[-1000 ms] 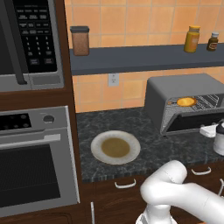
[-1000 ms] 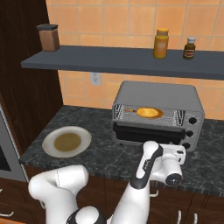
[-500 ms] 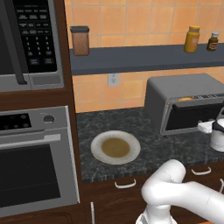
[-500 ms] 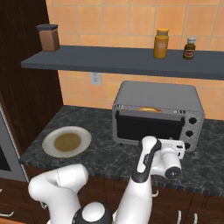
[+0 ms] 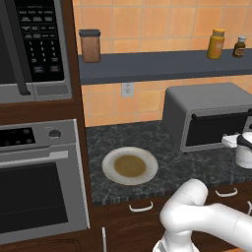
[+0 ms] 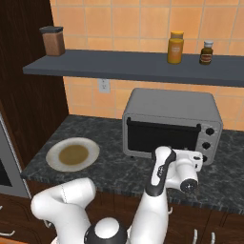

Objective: Pick up the kebab skewer and baguette bread, and place them inside the toaster oven. Close the toaster oven door and start by setting the timer.

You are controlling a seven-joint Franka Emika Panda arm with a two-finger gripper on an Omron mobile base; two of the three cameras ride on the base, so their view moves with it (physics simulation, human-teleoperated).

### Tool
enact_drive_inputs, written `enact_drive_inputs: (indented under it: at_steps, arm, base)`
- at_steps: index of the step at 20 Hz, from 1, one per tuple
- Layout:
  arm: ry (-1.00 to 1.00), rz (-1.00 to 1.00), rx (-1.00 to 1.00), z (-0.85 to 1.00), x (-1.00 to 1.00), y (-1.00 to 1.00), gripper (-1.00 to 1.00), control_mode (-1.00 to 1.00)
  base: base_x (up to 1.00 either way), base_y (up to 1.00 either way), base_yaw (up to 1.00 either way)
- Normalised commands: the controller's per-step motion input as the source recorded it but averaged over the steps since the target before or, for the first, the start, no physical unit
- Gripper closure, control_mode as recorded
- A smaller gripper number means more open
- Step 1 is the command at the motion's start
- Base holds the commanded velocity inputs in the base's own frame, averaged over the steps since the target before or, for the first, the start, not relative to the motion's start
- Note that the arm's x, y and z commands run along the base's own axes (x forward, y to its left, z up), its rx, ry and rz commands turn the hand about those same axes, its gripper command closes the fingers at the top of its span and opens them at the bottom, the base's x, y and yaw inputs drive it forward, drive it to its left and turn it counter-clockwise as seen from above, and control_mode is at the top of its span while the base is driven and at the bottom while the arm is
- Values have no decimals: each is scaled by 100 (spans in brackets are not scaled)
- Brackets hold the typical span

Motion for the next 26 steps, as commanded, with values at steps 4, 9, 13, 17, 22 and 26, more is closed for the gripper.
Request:
enact_drive_inputs:
  at_steps: [4, 9, 13, 17, 22, 26]
  arm:
    - [1, 0, 0, 13, 0, 0, -100, -100]
    - [0, 0, 0, 17, -27, -24, -100, -100]
    - [0, 0, 0, 9, -35, -40, -100, -100]
    - [0, 0, 0, 1, -31, -26, -100, -100]
    - [0, 0, 0, 10, -3, -19, -100, -100]
    - [1, 0, 0, 17, 0, -16, -100, -100]
  base:
    - [0, 0, 0]
    - [0, 0, 0]
    - [0, 0, 0]
    - [0, 0, 0]
    - [0, 0, 0]
    - [0, 0, 0]
